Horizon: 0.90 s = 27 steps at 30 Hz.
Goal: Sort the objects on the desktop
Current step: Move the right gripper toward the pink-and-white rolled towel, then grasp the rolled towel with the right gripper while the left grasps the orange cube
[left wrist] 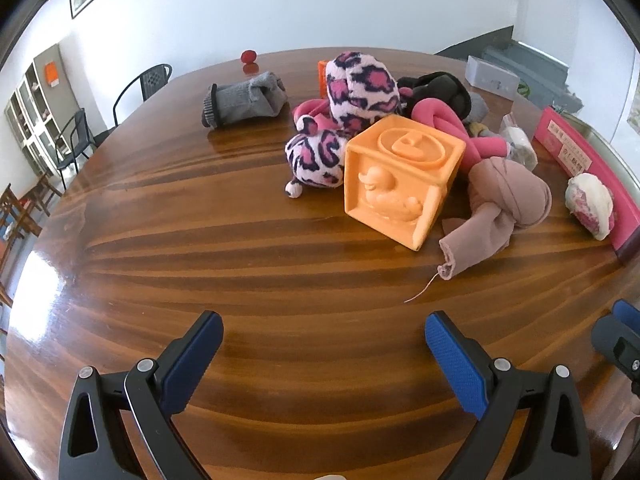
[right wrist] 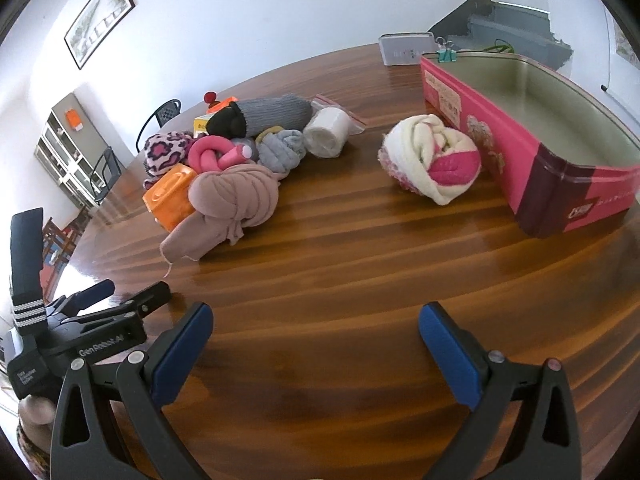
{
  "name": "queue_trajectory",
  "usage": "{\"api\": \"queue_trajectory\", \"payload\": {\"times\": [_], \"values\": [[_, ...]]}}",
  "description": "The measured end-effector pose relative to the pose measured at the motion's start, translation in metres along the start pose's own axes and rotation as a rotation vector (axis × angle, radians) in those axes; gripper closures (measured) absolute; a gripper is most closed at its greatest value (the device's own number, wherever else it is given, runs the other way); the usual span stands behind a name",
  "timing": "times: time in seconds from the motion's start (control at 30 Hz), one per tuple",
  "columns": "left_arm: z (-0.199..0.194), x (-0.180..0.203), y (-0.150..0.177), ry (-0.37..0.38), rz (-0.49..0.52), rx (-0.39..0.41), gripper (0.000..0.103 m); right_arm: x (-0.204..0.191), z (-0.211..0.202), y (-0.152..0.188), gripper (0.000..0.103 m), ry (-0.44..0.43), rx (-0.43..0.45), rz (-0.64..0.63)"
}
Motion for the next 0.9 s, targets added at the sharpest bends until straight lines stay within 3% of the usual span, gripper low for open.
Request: {"api": "queue_trajectory", "payload": {"times": [0.3, 0.57, 0.77, 0.9], "values": [[0.004, 0.003, -0.002, 0.019, -0.016, 0.007, 0.0, 0.029, -0.007, -0.017, 0.0, 0.056, 0.032, 0.046], [0.007, -0.002, -0.001, 0.048, -0.035, -0.007, 0.0, 0.035, -0.009, -0.041, 0.0, 0.123, 0.067, 0.014], [0.008, -0.002, -0.003, 0.052, -0.033, -0.008, 0.0, 0.035, 0.006, -0.058, 0.0, 0.191, 0.078, -0.015], [0.009, -0.002, -0.005, 0.058, -0.029, -0.009, 0.0, 0.043, 0.025, -0.069, 0.0, 0.22, 0.038, 0.004]]}}
Point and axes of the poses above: each gripper's, at about its wrist camera, not at the fingertips, and z roughly the way its jaws point, x to its right, y to its underside, the point moved 2 cm from there along z, roughly the way its jaws point, and after that the axes turned 10 degrees about -z, right-handed, at the moved point
